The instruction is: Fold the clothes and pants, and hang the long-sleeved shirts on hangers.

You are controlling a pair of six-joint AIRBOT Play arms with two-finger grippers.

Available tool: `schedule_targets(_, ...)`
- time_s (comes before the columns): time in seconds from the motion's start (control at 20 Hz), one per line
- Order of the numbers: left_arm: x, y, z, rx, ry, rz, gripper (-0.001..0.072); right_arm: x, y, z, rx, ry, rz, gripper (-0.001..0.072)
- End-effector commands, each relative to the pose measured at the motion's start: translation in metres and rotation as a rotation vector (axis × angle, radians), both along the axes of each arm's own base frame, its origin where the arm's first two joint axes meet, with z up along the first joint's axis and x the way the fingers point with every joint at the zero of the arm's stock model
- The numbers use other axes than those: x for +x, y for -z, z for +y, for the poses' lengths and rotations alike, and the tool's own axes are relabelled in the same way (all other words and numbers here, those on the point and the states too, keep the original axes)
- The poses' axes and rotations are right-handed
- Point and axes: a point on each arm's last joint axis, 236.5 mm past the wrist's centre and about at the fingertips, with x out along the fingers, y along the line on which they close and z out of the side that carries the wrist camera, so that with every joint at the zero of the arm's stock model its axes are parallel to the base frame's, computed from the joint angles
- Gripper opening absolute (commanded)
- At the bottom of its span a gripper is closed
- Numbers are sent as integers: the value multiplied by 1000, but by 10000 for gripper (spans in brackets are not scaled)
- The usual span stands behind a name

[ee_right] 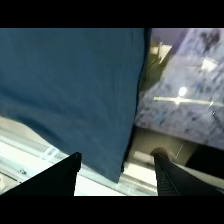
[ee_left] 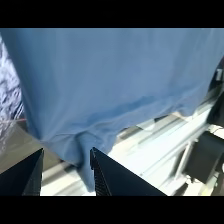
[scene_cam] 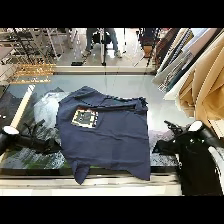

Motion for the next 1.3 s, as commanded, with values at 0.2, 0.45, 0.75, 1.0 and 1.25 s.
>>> schedule_targets(0.2,10,24,-6,72,-16,-89,518,-52,39,19,37,-15,102,514)
schedule_targets(0.45,22,30,-32,126,47,-166,272,-50,56,48,36,-61,56,500)
schedule_targets(0.75,40,6,-25,119,32,-203,5,-50,64,74,43,-155,35,17)
schedule_targets(1.0,118,-188,-36,84,83,-595,5,22,-27,73,15,-185,-337,15)
schedule_targets(1.25,111,-273,-167,-49,335,-836,7,86,-130,40,-162,-54,-665,15)
